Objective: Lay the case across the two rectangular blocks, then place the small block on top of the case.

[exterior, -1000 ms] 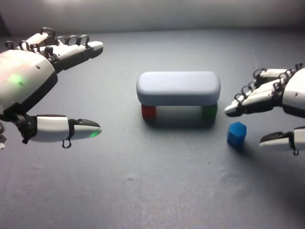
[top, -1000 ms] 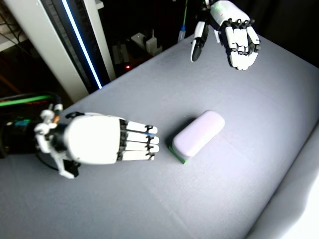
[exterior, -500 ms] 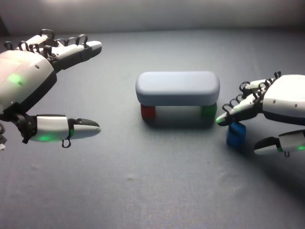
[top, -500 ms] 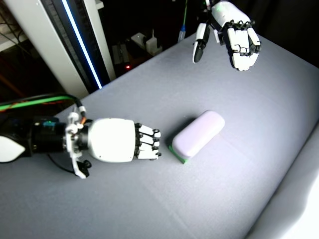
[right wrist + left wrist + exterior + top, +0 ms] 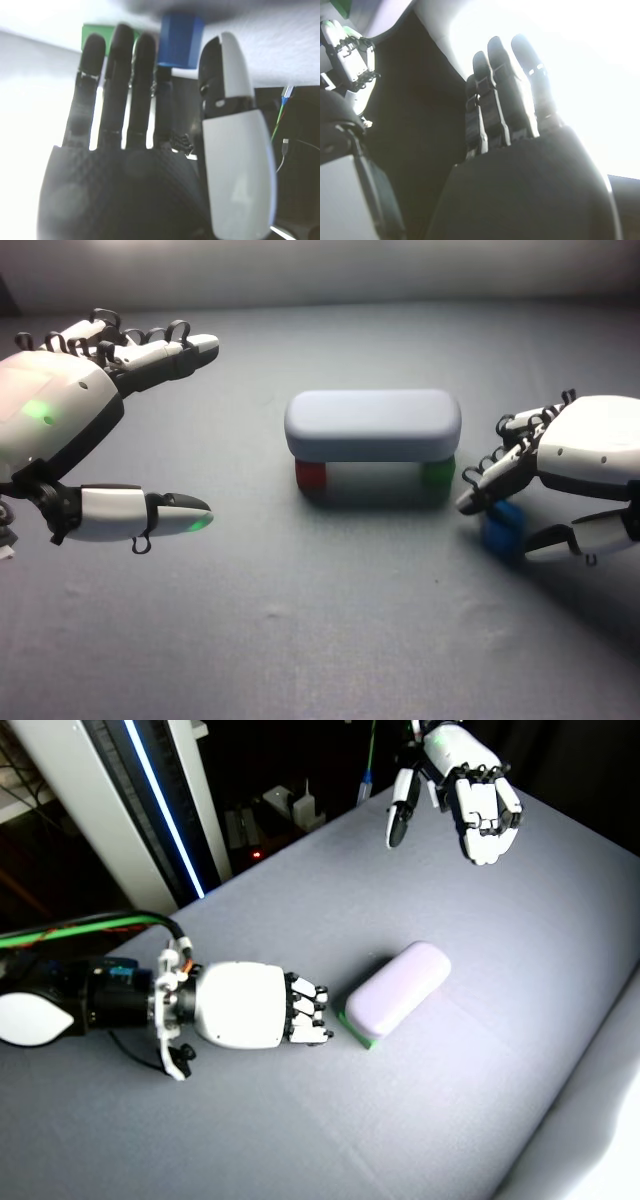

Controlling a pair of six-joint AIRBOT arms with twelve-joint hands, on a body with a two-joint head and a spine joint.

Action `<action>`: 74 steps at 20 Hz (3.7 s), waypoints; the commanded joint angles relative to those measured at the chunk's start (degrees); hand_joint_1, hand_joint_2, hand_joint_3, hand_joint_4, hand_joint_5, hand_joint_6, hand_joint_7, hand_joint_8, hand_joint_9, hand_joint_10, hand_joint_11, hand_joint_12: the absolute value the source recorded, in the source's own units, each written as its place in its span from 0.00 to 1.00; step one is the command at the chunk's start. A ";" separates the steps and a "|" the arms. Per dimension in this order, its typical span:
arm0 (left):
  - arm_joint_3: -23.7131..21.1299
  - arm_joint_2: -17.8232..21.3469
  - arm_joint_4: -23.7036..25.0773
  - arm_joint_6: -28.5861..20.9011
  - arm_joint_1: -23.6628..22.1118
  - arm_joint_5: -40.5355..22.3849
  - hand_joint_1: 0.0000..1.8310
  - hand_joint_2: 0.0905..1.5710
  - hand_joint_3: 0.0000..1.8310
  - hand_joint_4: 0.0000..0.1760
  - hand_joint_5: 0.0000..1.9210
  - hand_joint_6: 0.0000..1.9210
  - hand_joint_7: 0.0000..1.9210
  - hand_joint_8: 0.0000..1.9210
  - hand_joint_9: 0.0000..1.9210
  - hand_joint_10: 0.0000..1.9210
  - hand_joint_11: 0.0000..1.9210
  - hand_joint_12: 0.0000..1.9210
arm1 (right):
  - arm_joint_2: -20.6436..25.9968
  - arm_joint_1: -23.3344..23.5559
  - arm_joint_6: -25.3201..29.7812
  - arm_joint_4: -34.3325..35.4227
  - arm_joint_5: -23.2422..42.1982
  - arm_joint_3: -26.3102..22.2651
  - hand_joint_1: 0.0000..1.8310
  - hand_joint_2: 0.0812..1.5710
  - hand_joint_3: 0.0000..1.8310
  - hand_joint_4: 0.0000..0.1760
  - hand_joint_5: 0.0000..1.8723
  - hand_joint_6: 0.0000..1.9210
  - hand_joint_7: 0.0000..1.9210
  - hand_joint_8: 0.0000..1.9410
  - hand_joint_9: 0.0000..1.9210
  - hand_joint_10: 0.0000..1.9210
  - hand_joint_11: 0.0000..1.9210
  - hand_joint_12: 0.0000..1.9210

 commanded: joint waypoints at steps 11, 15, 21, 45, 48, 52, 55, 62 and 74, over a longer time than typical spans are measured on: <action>0.28 -0.31 0.11 -0.11 -0.16 -6.93 0.46 0.53 0.00 0.06 0.19 0.00 0.28 0.00 0.30 0.00 0.02 0.60 | -0.87 0.57 0.50 1.48 4.80 0.61 0.73 0.71 0.00 0.00 0.49 0.50 0.50 0.57 0.44 0.67 0.30 0.79; 0.28 -0.33 0.08 -0.11 -0.14 -6.93 0.47 0.53 0.00 0.00 0.20 0.00 0.29 0.00 0.31 0.01 0.03 0.61 | -0.87 0.63 0.65 1.49 4.89 0.60 0.68 0.68 0.00 0.00 0.52 0.50 0.57 0.47 0.49 0.55 0.38 0.78; 0.08 -0.32 -0.45 -0.32 0.69 -7.66 0.48 0.51 0.00 0.00 0.21 0.00 0.29 0.00 0.32 0.00 0.06 0.55 | 0.23 3.48 1.51 2.94 9.39 0.23 0.68 0.68 0.00 0.00 0.50 0.52 0.59 0.42 0.54 0.41 0.41 0.74; 0.88 -1.52 -0.02 -1.24 0.76 -6.32 0.45 0.51 0.00 0.03 0.23 0.00 0.30 0.00 0.33 0.00 0.12 0.49 | -9.92 21.14 1.49 -3.44 -1.21 12.34 0.69 0.64 0.00 0.00 0.60 0.34 0.62 0.39 0.58 0.39 0.44 0.69; 1.05 -1.70 0.15 -1.34 0.57 -6.16 0.45 0.51 0.00 0.00 0.23 0.00 0.30 0.00 0.32 0.00 0.11 0.51 | -10.47 21.21 1.49 -4.83 -2.40 12.54 0.69 0.64 0.00 0.00 0.58 0.42 0.65 0.30 0.62 0.34 0.48 0.67; 1.10 -1.76 0.25 -1.43 0.57 -6.05 0.46 0.51 0.00 0.00 0.23 0.00 0.30 0.00 0.32 0.00 0.10 0.51 | -10.96 21.21 1.49 -6.16 -3.22 12.54 0.70 0.65 0.00 0.00 0.56 0.47 0.62 0.32 0.53 0.45 0.37 0.69; 1.22 -1.86 0.33 -1.63 0.53 -6.01 0.48 0.51 0.00 0.00 0.23 0.00 0.30 0.00 0.32 0.00 0.10 0.50 | -11.17 21.20 1.49 -6.58 -3.61 12.61 0.68 0.66 0.00 0.02 0.57 0.47 0.58 0.39 0.50 0.37 0.31 0.70; 1.27 -1.92 0.38 -1.72 0.52 -6.01 0.48 0.52 0.00 0.00 0.24 0.00 0.30 0.00 0.32 0.00 0.09 0.50 | -11.36 21.16 1.49 -7.36 -4.15 12.44 0.68 0.67 0.00 0.00 0.61 0.41 0.50 0.50 0.45 0.43 0.33 0.78; 1.36 -2.06 0.39 -1.95 0.52 -5.96 0.47 0.52 0.00 0.00 0.24 0.00 0.30 0.00 0.32 0.00 0.09 0.53 | -11.36 21.13 1.49 -8.44 -4.78 11.92 0.63 0.69 0.00 0.00 0.52 0.51 0.44 0.03 0.36 0.30 0.25 0.70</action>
